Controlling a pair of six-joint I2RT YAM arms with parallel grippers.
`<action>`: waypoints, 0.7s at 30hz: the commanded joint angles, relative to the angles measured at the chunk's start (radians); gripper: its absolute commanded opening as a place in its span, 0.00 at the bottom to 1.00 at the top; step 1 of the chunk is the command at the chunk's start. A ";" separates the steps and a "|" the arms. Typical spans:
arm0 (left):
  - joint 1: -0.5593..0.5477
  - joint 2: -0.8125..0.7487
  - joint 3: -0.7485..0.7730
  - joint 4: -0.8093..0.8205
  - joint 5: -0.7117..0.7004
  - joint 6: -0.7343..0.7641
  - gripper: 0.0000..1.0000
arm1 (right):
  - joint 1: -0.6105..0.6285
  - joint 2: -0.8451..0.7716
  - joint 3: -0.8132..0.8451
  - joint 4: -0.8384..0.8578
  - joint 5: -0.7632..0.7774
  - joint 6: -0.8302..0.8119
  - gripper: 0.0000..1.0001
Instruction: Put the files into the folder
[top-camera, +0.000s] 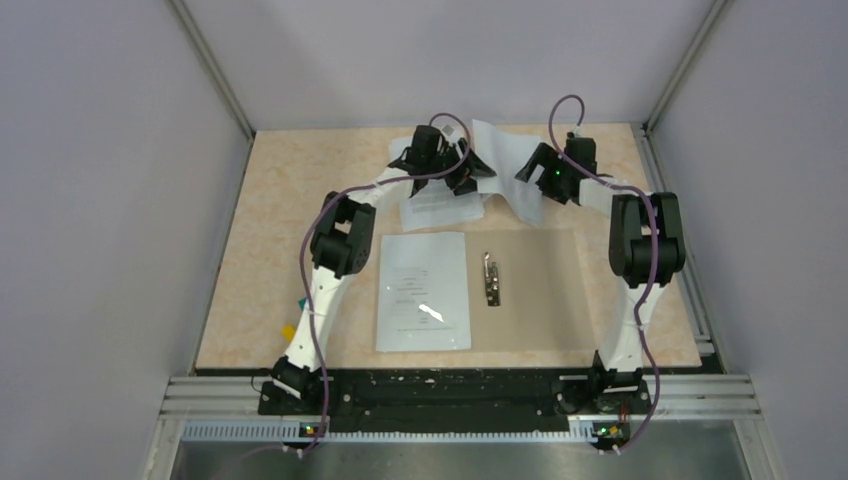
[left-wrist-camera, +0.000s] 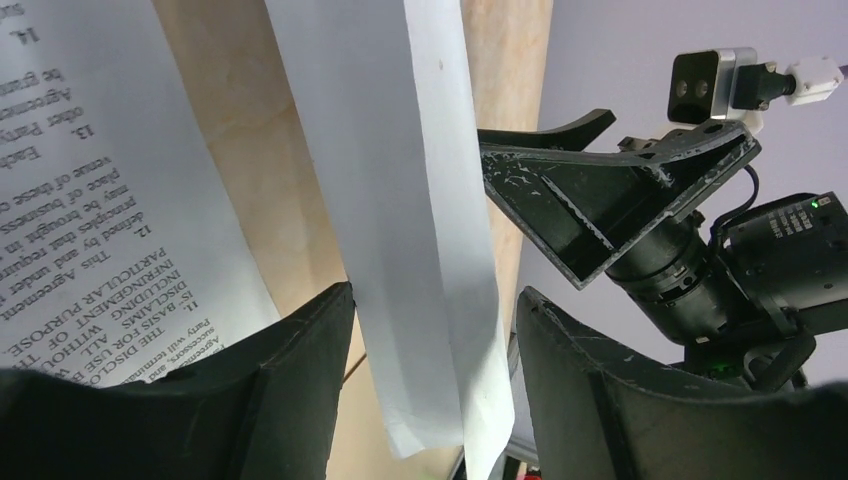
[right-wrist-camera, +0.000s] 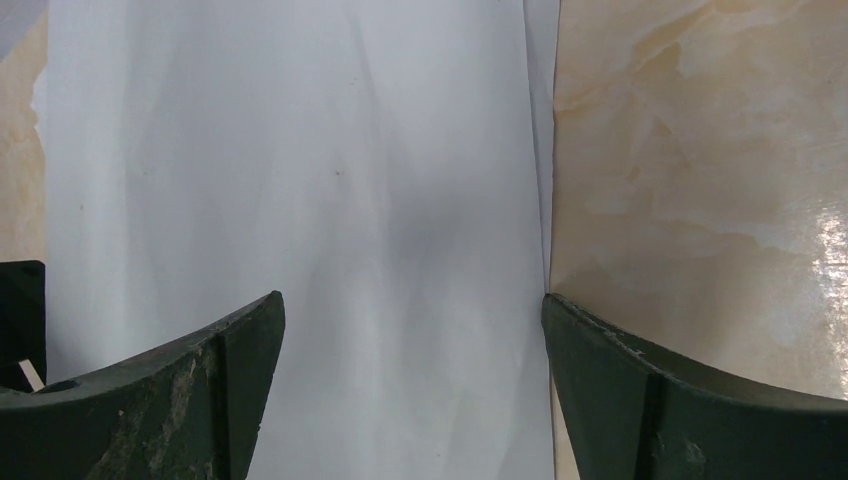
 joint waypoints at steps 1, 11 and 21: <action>0.015 -0.086 -0.041 0.082 0.014 -0.101 0.65 | 0.020 0.032 0.003 -0.061 -0.025 -0.007 0.99; 0.031 -0.153 -0.156 0.077 -0.011 -0.149 0.65 | 0.020 0.026 -0.007 -0.057 -0.028 -0.006 0.99; 0.048 -0.206 -0.281 0.249 0.005 -0.291 0.64 | 0.020 0.022 -0.013 -0.057 -0.040 -0.008 0.99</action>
